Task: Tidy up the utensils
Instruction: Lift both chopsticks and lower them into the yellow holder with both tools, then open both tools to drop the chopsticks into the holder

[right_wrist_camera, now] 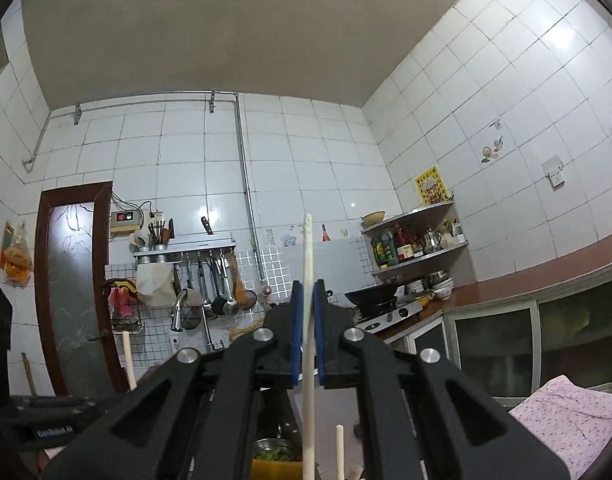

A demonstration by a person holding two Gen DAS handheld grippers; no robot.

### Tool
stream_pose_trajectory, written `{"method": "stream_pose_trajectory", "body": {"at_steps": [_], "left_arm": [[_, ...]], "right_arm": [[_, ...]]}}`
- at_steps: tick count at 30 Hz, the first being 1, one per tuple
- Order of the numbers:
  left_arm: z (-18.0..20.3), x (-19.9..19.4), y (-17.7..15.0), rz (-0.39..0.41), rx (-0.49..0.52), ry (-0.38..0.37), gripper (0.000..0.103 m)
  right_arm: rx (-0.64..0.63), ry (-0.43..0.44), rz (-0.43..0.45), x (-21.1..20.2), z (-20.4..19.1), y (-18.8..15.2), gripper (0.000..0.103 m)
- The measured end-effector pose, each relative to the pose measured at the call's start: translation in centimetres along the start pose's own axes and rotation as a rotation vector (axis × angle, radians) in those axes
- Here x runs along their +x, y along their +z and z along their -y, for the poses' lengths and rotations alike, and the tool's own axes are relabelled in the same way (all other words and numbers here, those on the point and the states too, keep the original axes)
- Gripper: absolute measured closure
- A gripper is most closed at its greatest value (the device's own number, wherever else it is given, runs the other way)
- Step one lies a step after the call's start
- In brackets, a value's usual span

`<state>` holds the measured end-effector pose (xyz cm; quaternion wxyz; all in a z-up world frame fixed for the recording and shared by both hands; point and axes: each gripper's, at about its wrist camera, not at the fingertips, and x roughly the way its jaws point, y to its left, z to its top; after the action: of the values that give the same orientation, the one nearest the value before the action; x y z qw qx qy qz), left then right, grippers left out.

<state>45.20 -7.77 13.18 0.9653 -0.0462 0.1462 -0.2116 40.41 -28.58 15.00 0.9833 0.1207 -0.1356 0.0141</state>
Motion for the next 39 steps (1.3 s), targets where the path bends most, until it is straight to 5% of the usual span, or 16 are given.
{"method": "stream_pose_trajectory", "body": {"at_steps": [9,21,39], "left_arm": [[0.1,-0.2,-0.7,0.004,0.021,-0.003,0.099],[-1.6,0.6,-2.1,-0.038,-0.027,-0.015,0.099],[-1.3,0.7,-2.6,-0.063,-0.030,-0.008,0.099]], "right_arm": [[-0.021,-0.072,0.061,-1.1,-3.5,0.6,0.097],[-0.095,-0.069,0.019,-0.3,-4.0,-2.3,0.097],[-0.157,-0.024,-0.094,-0.1,-4.5,-2.3,0.097]]}}
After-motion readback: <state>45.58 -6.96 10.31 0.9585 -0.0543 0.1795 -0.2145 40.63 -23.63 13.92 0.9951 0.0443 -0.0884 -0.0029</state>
